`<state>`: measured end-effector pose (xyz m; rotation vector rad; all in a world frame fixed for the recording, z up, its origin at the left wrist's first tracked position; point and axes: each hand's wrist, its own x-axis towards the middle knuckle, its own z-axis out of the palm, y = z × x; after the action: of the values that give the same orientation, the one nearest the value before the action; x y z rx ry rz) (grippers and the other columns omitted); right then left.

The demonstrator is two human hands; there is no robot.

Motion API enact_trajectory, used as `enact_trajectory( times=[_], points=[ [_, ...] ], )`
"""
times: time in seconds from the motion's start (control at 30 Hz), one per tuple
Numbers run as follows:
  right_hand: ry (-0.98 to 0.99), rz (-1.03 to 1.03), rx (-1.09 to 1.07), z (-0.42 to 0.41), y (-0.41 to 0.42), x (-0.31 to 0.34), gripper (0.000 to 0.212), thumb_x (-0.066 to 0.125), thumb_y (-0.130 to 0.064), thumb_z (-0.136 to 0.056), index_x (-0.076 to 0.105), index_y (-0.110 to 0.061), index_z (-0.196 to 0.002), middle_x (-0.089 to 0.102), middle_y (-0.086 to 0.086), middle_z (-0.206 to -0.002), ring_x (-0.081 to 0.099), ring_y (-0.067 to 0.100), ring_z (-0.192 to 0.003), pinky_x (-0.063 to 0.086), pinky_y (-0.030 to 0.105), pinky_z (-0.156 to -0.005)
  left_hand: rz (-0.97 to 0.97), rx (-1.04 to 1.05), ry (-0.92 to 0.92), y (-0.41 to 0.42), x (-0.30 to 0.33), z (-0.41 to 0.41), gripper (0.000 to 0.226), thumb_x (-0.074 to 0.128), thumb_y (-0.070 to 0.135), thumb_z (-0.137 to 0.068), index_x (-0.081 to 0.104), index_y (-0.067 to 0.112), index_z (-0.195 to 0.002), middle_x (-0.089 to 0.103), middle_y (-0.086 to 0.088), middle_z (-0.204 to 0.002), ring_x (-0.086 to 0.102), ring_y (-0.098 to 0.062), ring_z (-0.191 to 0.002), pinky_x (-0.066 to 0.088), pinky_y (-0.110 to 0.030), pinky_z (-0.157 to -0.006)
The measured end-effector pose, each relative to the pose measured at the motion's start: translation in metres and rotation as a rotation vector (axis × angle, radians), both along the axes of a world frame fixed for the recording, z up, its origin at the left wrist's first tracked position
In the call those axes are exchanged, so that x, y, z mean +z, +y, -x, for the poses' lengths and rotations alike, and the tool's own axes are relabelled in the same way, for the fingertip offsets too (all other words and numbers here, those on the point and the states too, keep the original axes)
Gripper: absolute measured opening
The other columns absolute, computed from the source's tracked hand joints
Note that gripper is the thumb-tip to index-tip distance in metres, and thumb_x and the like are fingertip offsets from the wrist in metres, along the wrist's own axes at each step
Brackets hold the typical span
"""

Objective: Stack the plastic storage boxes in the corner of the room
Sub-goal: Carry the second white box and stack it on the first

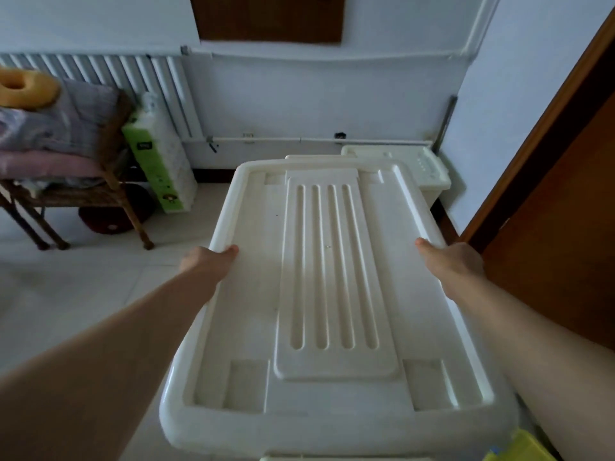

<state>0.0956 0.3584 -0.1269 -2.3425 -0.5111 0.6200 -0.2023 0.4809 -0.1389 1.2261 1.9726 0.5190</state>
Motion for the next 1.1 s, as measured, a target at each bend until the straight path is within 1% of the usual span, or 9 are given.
enact_trajectory(
  times=[0.1, 0.2, 0.3, 0.47, 0.6, 0.73, 0.83, 0.93, 1.1],
  points=[
    [-0.003, 0.001, -0.032, -0.02, 0.022, 0.018, 0.069, 0.058, -0.051, -0.085, 0.054, 0.007, -0.122, 0.057, 0.022, -0.126, 0.058, 0.04, -0.109, 0.048, 0.041, -0.084, 0.0, -0.023, -0.008, 0.026, 0.017, -0.027, 0.06, 0.064, 0.042, -0.085, 0.058, -0.007, -0.117, 0.053, -0.016, -0.097, 0.06, -0.035, -0.099, 0.049, -0.037, -0.079],
    [-0.018, 0.009, -0.047, -0.038, 0.053, 0.03, 0.067, 0.057, -0.05, -0.085, 0.055, 0.006, -0.121, 0.057, 0.021, -0.125, 0.058, 0.04, -0.107, 0.049, 0.042, -0.087, -0.03, -0.048, 0.034, 0.068, 0.023, -0.049, 0.065, 0.063, 0.045, -0.084, 0.056, -0.009, -0.12, 0.061, -0.023, -0.114, 0.06, -0.037, -0.107, 0.052, -0.039, -0.09],
    [-0.044, 0.004, -0.093, -0.058, 0.09, 0.038, 0.064, 0.056, -0.05, -0.084, 0.057, 0.004, -0.118, 0.059, 0.019, -0.121, 0.06, 0.038, -0.103, 0.052, 0.044, -0.088, -0.052, -0.093, 0.067, 0.114, 0.029, -0.075, 0.067, 0.063, 0.047, -0.082, 0.058, -0.01, -0.118, 0.062, -0.025, -0.118, 0.06, -0.039, -0.11, 0.051, -0.041, -0.093],
    [-0.059, 0.001, -0.166, -0.098, 0.148, 0.056, 0.063, 0.054, -0.049, -0.084, 0.056, 0.004, -0.118, 0.058, 0.02, -0.118, 0.058, 0.037, -0.092, 0.049, 0.039, -0.078, -0.1, -0.154, 0.045, 0.192, 0.053, -0.126, 0.062, 0.064, 0.046, -0.081, 0.063, -0.009, -0.109, 0.065, -0.025, -0.11, 0.064, -0.038, -0.099, 0.052, -0.038, -0.079],
    [-0.076, -0.004, -0.224, -0.134, 0.19, 0.067, 0.064, 0.053, -0.051, -0.084, 0.057, 0.003, -0.117, 0.059, 0.019, -0.116, 0.059, 0.036, -0.091, 0.051, 0.04, -0.079, -0.139, -0.217, 0.034, 0.249, 0.068, -0.168, 0.06, 0.065, 0.045, -0.081, 0.062, -0.007, -0.111, 0.064, -0.024, -0.113, 0.062, -0.037, -0.103, 0.049, -0.036, -0.081],
    [-0.075, -0.017, -0.269, -0.183, 0.241, 0.072, 0.062, 0.053, -0.049, -0.085, 0.057, 0.003, -0.118, 0.06, 0.018, -0.113, 0.056, 0.033, -0.086, 0.046, 0.034, -0.072, -0.144, -0.279, -0.003, 0.314, 0.078, -0.225, 0.056, 0.065, 0.044, -0.082, 0.063, -0.005, -0.109, 0.062, -0.018, -0.098, 0.058, -0.033, -0.088, 0.042, -0.032, -0.073],
    [-0.069, -0.031, -0.276, -0.22, 0.28, 0.074, 0.061, 0.054, -0.048, -0.086, 0.056, 0.005, -0.118, 0.057, 0.016, -0.1, 0.054, 0.032, -0.082, 0.045, 0.033, -0.072, -0.152, -0.305, 0.023, 0.355, 0.084, -0.267, 0.061, 0.064, 0.045, -0.083, 0.06, -0.007, -0.115, 0.062, -0.022, -0.112, 0.06, -0.037, -0.107, 0.047, -0.035, -0.082],
    [-0.082, -0.023, -0.299, -0.257, 0.33, 0.074, 0.059, 0.055, -0.044, -0.087, 0.056, 0.007, -0.116, 0.05, 0.012, -0.09, 0.05, 0.028, -0.073, 0.043, 0.032, -0.069, -0.148, -0.307, 0.032, 0.408, 0.084, -0.305, 0.065, 0.064, 0.045, -0.083, 0.057, -0.007, -0.12, 0.059, -0.025, -0.123, 0.058, -0.038, -0.113, 0.048, -0.038, -0.09],
    [-0.118, -0.018, -0.337, -0.294, 0.41, 0.075, 0.061, 0.057, -0.047, -0.083, 0.058, 0.007, -0.112, 0.06, 0.02, -0.104, 0.06, 0.036, -0.092, 0.052, 0.038, -0.077, -0.136, -0.332, 0.017, 0.491, 0.079, -0.344, 0.063, 0.064, 0.046, -0.082, 0.059, -0.006, -0.117, 0.063, -0.023, -0.118, 0.061, -0.038, -0.107, 0.049, -0.037, -0.084]
  ],
)
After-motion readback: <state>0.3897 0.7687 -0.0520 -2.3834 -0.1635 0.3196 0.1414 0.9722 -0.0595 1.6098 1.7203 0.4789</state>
